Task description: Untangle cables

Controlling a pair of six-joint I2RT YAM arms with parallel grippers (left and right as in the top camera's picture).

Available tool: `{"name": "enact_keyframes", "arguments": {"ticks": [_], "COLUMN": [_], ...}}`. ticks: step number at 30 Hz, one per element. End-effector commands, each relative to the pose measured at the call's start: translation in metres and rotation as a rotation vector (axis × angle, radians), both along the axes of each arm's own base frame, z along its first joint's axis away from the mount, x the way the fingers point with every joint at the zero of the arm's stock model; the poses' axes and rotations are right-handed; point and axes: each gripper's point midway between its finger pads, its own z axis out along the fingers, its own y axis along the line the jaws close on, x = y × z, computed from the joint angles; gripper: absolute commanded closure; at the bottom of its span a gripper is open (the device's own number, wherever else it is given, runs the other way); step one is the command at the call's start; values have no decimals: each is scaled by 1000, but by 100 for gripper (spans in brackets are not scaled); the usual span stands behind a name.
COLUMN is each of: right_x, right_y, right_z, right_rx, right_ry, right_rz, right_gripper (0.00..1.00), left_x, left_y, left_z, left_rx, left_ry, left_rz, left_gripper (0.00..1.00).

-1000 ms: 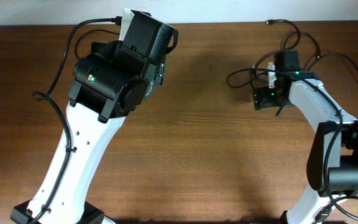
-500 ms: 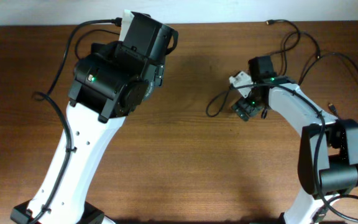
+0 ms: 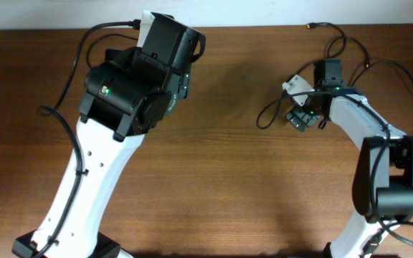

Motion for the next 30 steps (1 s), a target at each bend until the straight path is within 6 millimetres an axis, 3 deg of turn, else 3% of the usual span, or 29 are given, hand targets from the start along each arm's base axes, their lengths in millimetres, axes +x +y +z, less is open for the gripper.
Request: {"name": "enact_keyframes", "arguments": {"ticks": [1,2,3,4,13,18,22,27,30], "right_x": [-7,-8,-7,-6,-4,-1,3,-6,-19], "right_y": [6,6,5,4,3,0,-12,-44,-69], "right_z": [-27,-29,-30,-29,-24,3,53,158,209], "right_rx": [29,28,23,22,50,69,94,153,195], "right_ry": [65,69,67,64,54,6,-98,-329,-457], "right_rz": [-1,-1,-3,-4,-92,-136,-193,-312,-423], "right_gripper": [0,14,51,96,96,96,96,96,96], "left_x": [0,0,0,0,0,0,-1,-1,-1], "left_y": [0,0,0,0,0,0,0,0,0], "left_z": [-1,-1,-1,-1,-1,-1,-1,-1,-2], "left_rx": [5,5,5,5,5,6,7,7,9], "left_ry": [7,7,7,7,8,9,11,11,13], "left_rz": [-11,-11,-11,-11,-11,-11,-10,-10,-10], "left_gripper": [1,1,1,1,1,1,1,1,1]}}
